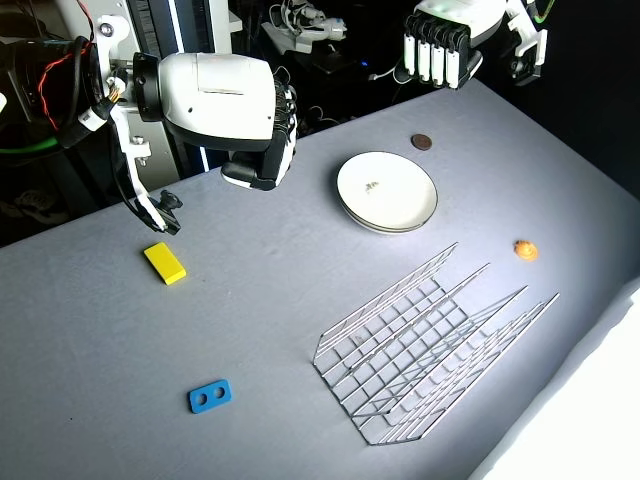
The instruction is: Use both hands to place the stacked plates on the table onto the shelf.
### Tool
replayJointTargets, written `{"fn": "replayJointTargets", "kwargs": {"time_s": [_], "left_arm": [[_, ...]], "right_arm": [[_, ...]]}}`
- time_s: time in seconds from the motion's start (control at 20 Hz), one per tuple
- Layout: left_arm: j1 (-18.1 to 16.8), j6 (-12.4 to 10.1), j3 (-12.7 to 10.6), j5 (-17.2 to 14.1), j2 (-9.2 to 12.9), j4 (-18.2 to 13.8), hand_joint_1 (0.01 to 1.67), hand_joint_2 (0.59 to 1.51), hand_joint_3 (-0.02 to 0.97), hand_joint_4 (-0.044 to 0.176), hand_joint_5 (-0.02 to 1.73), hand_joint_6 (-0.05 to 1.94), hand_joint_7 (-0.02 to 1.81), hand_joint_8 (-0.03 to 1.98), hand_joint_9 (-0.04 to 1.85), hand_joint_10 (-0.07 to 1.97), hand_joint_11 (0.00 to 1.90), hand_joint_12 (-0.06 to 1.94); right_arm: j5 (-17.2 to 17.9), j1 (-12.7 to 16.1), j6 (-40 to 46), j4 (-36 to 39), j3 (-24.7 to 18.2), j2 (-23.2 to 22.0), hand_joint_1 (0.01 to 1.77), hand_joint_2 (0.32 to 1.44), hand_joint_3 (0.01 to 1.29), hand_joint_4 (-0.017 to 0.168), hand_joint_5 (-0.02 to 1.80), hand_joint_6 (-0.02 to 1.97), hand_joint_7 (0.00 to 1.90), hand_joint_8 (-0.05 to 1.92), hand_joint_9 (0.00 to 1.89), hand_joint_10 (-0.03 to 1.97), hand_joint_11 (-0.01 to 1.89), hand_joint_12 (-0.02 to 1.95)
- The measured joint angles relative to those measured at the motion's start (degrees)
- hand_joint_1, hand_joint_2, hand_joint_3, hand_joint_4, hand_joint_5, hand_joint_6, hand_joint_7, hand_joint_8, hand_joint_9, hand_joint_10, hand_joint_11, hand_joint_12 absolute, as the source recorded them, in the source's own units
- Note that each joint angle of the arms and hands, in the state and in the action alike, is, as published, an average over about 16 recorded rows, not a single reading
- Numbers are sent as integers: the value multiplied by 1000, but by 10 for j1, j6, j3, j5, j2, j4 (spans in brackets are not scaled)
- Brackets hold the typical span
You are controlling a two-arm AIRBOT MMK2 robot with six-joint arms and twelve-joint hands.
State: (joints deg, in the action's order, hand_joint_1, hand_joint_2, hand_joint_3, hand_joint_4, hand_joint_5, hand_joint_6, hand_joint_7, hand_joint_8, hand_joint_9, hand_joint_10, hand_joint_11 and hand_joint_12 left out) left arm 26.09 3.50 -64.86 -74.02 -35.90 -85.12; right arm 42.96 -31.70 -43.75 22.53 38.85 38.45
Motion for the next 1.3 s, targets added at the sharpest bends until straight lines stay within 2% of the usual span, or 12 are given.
{"fn": "replayJointTargets", "kwargs": {"time_s": [0.3, 0.45, 0.6, 0.7, 1.1, 1.3], "left_arm": [[1, 1, -3, -1, 0, -2, 175, 1165, 44, 29, 529, 603, 542, 647, 586, 578, 620, 568], [1, 1, -4, -1, 0, -2, 130, 1158, 45, 20, 398, 446, 410, 482, 444, 428, 470, 416], [2, 1, -6, -2, 0, -4, 25, 1142, 42, -2, 117, 100, 117, 131, 144, 91, 159, 81], [3, 2, -7, -4, 0, -5, 16, 1144, 36, 1, 31, -3, 27, 10, 38, 5, 49, -5], [0, 3, -12, -8, 0, -17, 16, 1144, 38, -1, 21, -13, 23, -9, 20, 5, 18, -13], [-4, 4, -19, -12, 0, -37, 15, 1145, 34, -1, 22, -10, 20, -9, 21, 5, 20, -13]], "right_arm": [[-1, 0, -3, 0, 0, 1, 229, 1199, 24, 15, 431, 682, 522, 656, 571, 663, 631, 735], [-1, 0, -4, 0, 0, 1, 286, 1186, 23, 11, 328, 517, 399, 495, 439, 499, 483, 602], [-2, 0, -7, 0, 0, 2, 324, 1163, 21, 2, 114, 174, 151, 157, 175, 159, 190, 313], [-3, 0, -8, -1, 0, 2, 420, 1150, 17, 4, 39, 38, 55, 27, 68, 27, 62, 242], [-12, 0, -10, -2, 0, 2, 1042, 1043, 17, 4, 22, 16, 16, 14, 22, 5, 16, 306], [-24, 1, -8, -2, 0, 2, 1201, 1010, 17, 4, 22, 17, 18, 14, 21, 4, 18, 337]]}}
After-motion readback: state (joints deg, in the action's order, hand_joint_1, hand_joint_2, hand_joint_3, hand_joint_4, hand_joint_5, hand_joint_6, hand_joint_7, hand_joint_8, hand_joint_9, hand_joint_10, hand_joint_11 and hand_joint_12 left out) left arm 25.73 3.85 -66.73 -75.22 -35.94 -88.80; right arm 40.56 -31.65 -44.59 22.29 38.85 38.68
